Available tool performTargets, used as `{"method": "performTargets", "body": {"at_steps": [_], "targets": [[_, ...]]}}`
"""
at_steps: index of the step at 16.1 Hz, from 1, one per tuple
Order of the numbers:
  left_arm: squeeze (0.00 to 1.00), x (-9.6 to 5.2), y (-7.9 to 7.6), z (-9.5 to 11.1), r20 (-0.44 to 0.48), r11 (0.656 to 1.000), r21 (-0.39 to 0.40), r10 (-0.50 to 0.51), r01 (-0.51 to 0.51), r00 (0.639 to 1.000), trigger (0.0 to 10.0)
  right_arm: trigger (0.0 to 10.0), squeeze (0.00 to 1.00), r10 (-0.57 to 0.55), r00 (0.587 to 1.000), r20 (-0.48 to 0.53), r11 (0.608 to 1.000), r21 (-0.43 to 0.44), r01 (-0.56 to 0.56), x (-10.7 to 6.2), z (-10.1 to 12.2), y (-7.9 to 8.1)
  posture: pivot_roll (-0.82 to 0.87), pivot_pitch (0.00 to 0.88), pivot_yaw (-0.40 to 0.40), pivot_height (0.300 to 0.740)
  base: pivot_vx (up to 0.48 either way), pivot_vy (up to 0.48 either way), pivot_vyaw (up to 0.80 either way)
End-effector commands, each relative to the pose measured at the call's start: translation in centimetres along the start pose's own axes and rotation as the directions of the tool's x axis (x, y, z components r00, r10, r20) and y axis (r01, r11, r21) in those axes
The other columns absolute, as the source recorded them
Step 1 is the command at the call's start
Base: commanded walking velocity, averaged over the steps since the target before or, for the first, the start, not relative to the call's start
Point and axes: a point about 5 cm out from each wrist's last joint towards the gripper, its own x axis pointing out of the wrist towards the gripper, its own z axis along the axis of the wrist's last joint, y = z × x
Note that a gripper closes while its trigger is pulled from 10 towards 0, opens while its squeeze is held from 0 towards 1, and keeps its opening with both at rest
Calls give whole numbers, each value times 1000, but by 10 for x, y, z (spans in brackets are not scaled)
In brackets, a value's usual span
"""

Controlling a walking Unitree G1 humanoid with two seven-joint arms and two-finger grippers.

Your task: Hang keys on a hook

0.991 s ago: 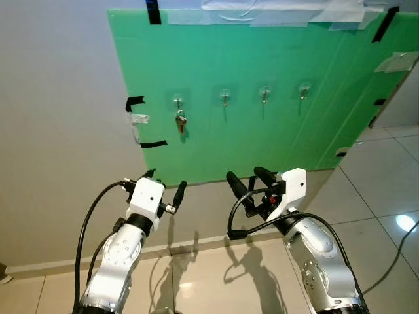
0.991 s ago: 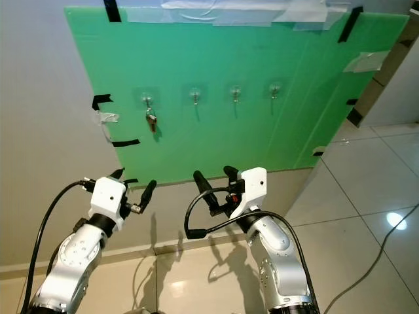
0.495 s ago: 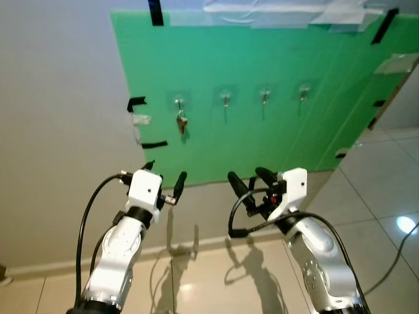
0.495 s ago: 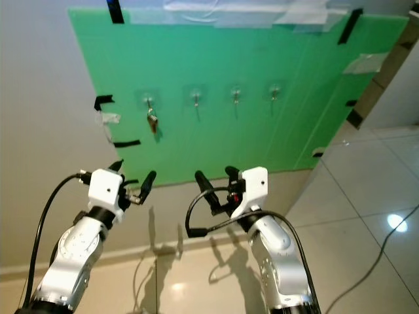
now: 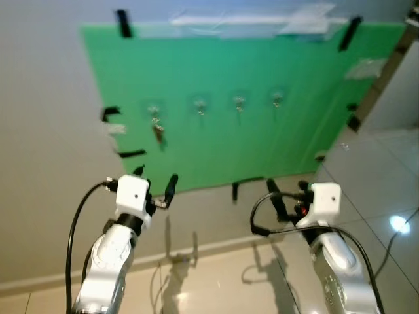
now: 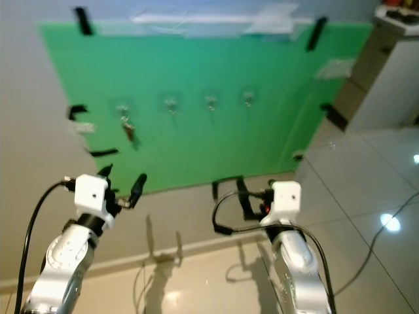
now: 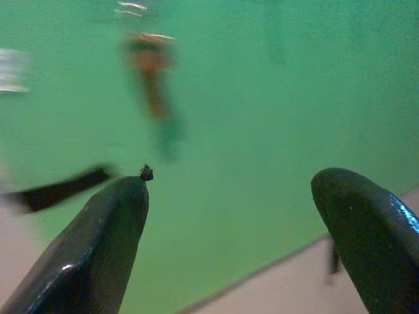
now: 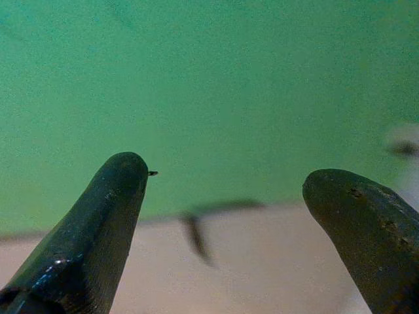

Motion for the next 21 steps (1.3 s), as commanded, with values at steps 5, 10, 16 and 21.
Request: {"method": "performTargets", "body": {"at_steps": [5, 10, 16, 21], "targets": [[0, -3, 3, 1, -6, 1000, -22, 15, -15, 1000, 10000, 10000, 0, 6, 1000, -4, 998, -66, -6, -11, -3, 0, -61, 0, 16, 740, 0, -471, 0], [0, 4, 2, 0, -5, 999, -17, 45, -45, 999, 10000, 10000, 0, 4, 1000, 14, 998, -62, -3, 0, -1, 0, -70, 0, 15, 740, 0, 0, 0], [0, 8, 0, 1, -24, 1000, -7, 28, -28, 999, 10000, 10000, 0, 21, 1000, 16, 999, -48, -20, 8, 1, 3, -66, 0, 18, 740, -47, 64, -130], [0, 10, 4, -2, -52, 999, -30, 28, -29, 998, 10000, 10000, 0, -24, 999, 22, 999, -36, 24, 9, -3, 1, -64, 0, 14, 740, -113, 411, -749]]}}
